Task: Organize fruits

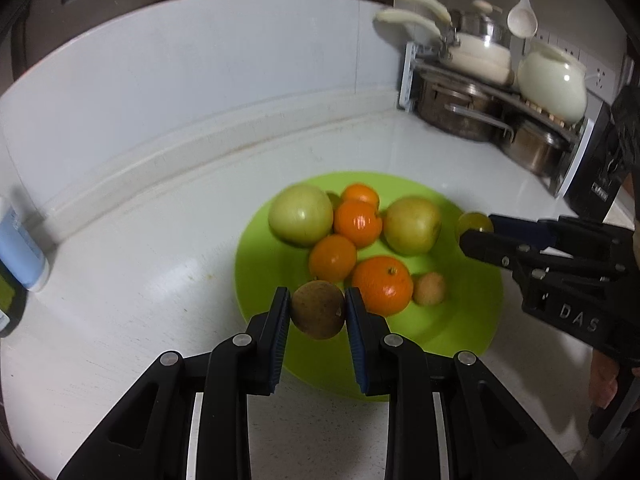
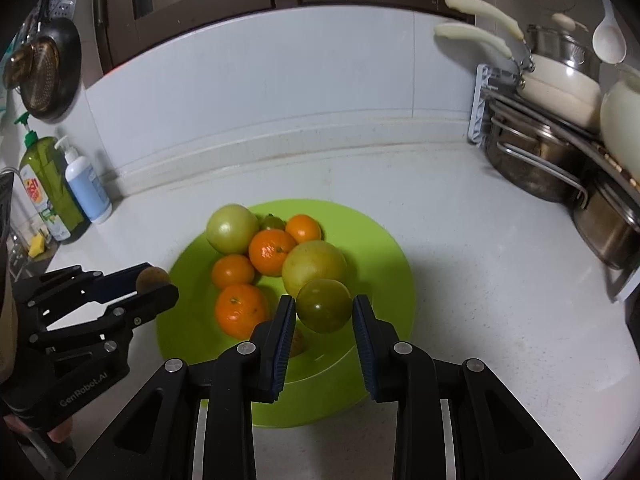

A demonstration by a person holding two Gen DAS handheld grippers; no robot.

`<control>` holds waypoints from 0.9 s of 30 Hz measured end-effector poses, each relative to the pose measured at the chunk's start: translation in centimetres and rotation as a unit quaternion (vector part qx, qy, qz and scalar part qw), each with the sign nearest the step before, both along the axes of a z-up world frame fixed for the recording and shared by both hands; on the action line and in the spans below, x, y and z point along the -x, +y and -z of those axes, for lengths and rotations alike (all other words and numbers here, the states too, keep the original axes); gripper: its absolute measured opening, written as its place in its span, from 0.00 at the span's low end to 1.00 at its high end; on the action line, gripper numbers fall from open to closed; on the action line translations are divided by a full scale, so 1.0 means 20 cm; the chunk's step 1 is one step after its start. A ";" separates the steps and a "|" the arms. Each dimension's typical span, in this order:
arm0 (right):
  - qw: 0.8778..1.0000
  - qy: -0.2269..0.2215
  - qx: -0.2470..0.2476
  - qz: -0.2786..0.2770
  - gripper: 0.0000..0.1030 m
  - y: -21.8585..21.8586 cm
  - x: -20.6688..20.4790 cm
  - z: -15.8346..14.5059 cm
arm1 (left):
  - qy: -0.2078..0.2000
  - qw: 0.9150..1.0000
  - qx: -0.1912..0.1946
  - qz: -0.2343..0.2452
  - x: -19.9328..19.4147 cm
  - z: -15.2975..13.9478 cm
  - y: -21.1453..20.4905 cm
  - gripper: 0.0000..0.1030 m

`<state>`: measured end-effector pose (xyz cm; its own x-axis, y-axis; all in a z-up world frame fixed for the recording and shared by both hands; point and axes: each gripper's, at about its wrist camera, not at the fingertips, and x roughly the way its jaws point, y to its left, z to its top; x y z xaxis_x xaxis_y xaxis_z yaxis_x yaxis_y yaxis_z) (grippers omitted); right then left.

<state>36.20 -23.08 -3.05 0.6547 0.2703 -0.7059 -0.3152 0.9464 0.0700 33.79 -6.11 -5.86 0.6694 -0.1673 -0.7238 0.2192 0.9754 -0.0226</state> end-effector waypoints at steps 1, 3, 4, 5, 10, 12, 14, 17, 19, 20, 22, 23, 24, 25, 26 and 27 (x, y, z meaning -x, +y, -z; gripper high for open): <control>1.000 0.003 -0.002 0.000 0.30 0.00 -0.01 0.01 | 0.005 1.000 0.000 0.003 -0.01 0.01 0.00 0.27; 1.000 0.009 -0.006 0.001 0.30 -0.01 -0.02 0.03 | 0.009 1.000 -0.002 0.003 -0.01 0.03 -0.01 0.27; 1.000 0.010 -0.006 0.001 0.30 -0.01 -0.03 0.04 | 0.010 1.000 -0.003 0.004 -0.02 0.03 -0.01 0.27; 1.000 0.011 -0.006 0.001 0.30 -0.02 -0.03 0.04 | 0.009 1.000 -0.002 0.006 -0.02 0.04 -0.02 0.27; 1.000 0.013 -0.014 0.002 0.31 -0.03 -0.03 0.05 | -0.004 1.000 -0.002 0.006 -0.01 0.01 -0.02 0.48; 1.000 0.007 -0.007 0.005 0.41 -0.02 -0.02 0.03 | -0.007 1.000 -0.006 0.003 0.00 0.00 -0.02 0.49; 1.000 -0.001 0.002 0.008 0.41 -0.01 0.00 0.02 | -0.009 1.000 -0.008 -0.003 0.00 -0.02 -0.01 0.49; 1.000 -0.008 0.003 0.012 0.41 -0.01 0.03 -0.02 | -0.014 1.000 -0.015 -0.011 0.02 -0.05 0.00 0.51; 1.000 -0.012 0.003 0.014 0.42 -0.02 0.07 -0.03 | -0.022 1.000 -0.016 -0.012 0.06 -0.08 0.01 0.55; 1.000 -0.015 0.003 0.016 0.45 -0.02 0.10 -0.04 | -0.025 1.000 -0.016 -0.011 0.08 -0.09 0.01 0.56; 1.000 -0.021 0.002 0.021 0.49 -0.02 0.14 -0.07 | -0.034 0.999 -0.020 -0.008 0.13 -0.13 0.01 0.56; 0.999 -0.025 0.001 0.024 0.51 -0.03 0.17 -0.08 | -0.036 0.999 -0.021 -0.008 0.15 -0.14 0.01 0.57; 0.999 -0.027 -0.001 0.027 0.53 -0.03 0.20 -0.09 | -0.039 0.999 -0.021 -0.006 0.17 -0.16 0.02 0.57; 0.999 -0.030 -0.003 0.030 0.53 -0.04 0.23 -0.11 | -0.043 0.999 -0.019 -0.004 0.20 -0.17 0.02 0.57; 0.999 -0.033 -0.005 0.031 0.54 -0.04 0.25 -0.12 | -0.046 0.999 -0.019 -0.003 0.23 -0.19 0.02 0.58; 0.999 -0.037 -0.006 0.034 0.54 -0.04 0.28 -0.13 | -0.050 0.999 -0.020 -0.003 0.26 -0.20 0.02 0.59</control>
<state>30.63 -23.85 -0.38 0.7220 0.2316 -0.6520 -0.2542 0.9652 0.0614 28.64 -5.69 -1.79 0.7394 -0.1358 -0.6594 0.2126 0.9764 0.0372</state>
